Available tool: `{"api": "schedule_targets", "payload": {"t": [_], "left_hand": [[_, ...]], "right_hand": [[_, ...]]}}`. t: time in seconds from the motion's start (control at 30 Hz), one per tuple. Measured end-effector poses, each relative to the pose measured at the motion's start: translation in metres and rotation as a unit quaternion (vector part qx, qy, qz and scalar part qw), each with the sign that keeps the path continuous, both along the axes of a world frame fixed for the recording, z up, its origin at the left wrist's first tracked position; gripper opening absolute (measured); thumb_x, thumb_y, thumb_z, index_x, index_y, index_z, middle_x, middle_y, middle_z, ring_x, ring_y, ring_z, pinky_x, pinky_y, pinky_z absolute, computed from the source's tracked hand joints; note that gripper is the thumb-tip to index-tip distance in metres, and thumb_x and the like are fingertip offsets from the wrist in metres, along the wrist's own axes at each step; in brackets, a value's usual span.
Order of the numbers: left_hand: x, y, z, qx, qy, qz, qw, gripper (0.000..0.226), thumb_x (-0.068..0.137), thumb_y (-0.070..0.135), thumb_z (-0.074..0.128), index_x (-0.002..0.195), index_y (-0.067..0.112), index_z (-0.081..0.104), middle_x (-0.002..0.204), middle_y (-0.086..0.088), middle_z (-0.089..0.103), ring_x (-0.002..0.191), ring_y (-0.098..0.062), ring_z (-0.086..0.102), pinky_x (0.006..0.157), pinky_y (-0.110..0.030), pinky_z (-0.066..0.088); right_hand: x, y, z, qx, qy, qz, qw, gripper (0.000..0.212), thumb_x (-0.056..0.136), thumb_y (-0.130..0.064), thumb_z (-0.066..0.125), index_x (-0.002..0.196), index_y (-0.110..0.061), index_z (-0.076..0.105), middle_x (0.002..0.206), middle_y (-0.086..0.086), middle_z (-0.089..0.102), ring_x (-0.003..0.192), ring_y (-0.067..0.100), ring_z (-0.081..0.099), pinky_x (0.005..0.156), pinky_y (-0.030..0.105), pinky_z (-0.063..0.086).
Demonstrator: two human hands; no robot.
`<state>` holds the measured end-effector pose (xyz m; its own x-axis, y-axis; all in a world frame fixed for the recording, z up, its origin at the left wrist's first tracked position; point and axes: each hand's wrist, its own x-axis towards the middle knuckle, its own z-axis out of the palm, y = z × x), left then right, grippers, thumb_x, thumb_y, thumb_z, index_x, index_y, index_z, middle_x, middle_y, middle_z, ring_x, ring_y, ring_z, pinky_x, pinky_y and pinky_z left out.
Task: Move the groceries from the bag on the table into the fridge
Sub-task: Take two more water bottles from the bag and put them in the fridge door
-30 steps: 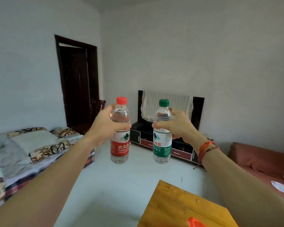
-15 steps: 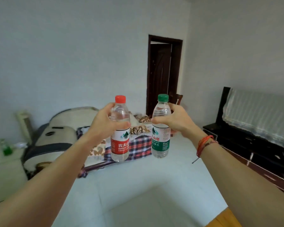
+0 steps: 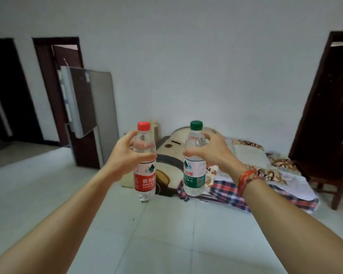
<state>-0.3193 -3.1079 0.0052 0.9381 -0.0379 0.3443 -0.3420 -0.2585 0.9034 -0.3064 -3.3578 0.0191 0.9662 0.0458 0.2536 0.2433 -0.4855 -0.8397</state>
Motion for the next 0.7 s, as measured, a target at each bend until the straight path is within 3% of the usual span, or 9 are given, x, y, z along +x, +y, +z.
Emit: {"api": "schedule_targets", "payload": {"t": [0.13,0.2,0.43,0.7], "left_hand": [[-0.025,0.048,-0.005,0.003,-0.001,0.077,0.997,0.054,0.068,0.000,0.085,0.109,0.027,0.062,0.090,0.008,0.076,0.082,-0.014,0.074,0.076,-0.041,0.058],[-0.037,0.070,-0.007,-0.001,-0.004,0.107,0.994,0.053,0.067,-0.002,0.084,0.105,0.029,0.063,0.088,0.007,0.076,0.080,-0.014,0.074,0.074,-0.038,0.058],[-0.073,0.140,-0.013,-0.004,-0.011,0.179,0.984,0.052,0.066,0.000,0.086,0.105,0.027,0.063,0.087,0.005,0.075,0.077,-0.008,0.073,0.067,-0.029,0.055],[-0.105,0.211,-0.013,0.008,-0.013,0.225,0.974,0.057,0.067,0.004,0.086,0.105,0.037,0.060,0.087,0.014,0.074,0.078,-0.004,0.072,0.067,-0.027,0.054]], "right_hand": [[0.006,0.053,-0.005,0.003,0.004,0.065,0.998,0.049,0.058,-0.039,0.089,0.100,-0.033,0.065,0.098,-0.008,0.072,0.095,0.018,0.069,0.082,0.044,0.058],[0.007,0.078,-0.006,0.007,0.004,0.093,0.996,0.040,0.064,-0.030,0.090,0.097,-0.032,0.066,0.093,-0.008,0.073,0.090,0.014,0.069,0.075,0.040,0.059],[0.004,0.160,-0.015,0.003,0.011,0.153,0.988,0.041,0.066,-0.029,0.090,0.100,-0.029,0.068,0.095,-0.004,0.075,0.092,0.017,0.071,0.083,0.049,0.060],[-0.008,0.239,-0.014,0.001,0.018,0.196,0.981,0.042,0.067,-0.032,0.090,0.102,-0.029,0.067,0.096,-0.002,0.074,0.094,0.023,0.070,0.077,0.048,0.062]]}}
